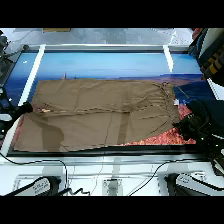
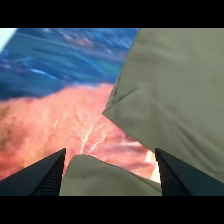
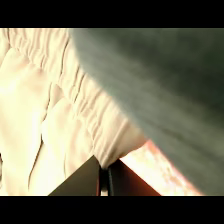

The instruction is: Fold the clothes and pants, and hang the long-sleeved shirts on hangers.

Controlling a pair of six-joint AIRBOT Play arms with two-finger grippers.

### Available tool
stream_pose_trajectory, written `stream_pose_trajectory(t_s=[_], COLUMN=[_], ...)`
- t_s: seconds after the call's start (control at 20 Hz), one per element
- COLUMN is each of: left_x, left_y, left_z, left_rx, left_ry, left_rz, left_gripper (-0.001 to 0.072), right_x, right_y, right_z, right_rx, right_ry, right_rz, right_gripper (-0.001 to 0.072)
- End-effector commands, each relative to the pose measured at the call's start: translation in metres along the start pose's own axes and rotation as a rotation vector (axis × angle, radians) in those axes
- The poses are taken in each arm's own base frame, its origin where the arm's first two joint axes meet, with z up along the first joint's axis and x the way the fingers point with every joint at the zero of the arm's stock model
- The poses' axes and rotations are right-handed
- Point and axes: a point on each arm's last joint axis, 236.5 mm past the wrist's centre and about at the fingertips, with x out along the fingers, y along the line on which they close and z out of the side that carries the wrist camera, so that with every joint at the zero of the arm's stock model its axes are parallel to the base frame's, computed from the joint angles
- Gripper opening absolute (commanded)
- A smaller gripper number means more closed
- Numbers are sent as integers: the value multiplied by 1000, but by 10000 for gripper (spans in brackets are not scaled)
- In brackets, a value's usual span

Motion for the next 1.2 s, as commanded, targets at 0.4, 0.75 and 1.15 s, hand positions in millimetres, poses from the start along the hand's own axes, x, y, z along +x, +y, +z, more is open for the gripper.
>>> stream_pose_trajectory(t_s=[0.4,0.75,1.15], left_x=[-167,-187,-131], left_y=[80,99,96], left_z=[-121,-200,-199], left_rx=[-501,-768,-858], left_ry=[517,661,586], left_rz=[124,212,77], left_gripper=[9,622,584], right_x=[0,0,0], right_y=[8,7,5], right_z=[-8,-7,-4], right_rx=[7,7,7], right_ry=[32,31,19], right_rz=[30,29,18], right_gripper=[21,21,21])
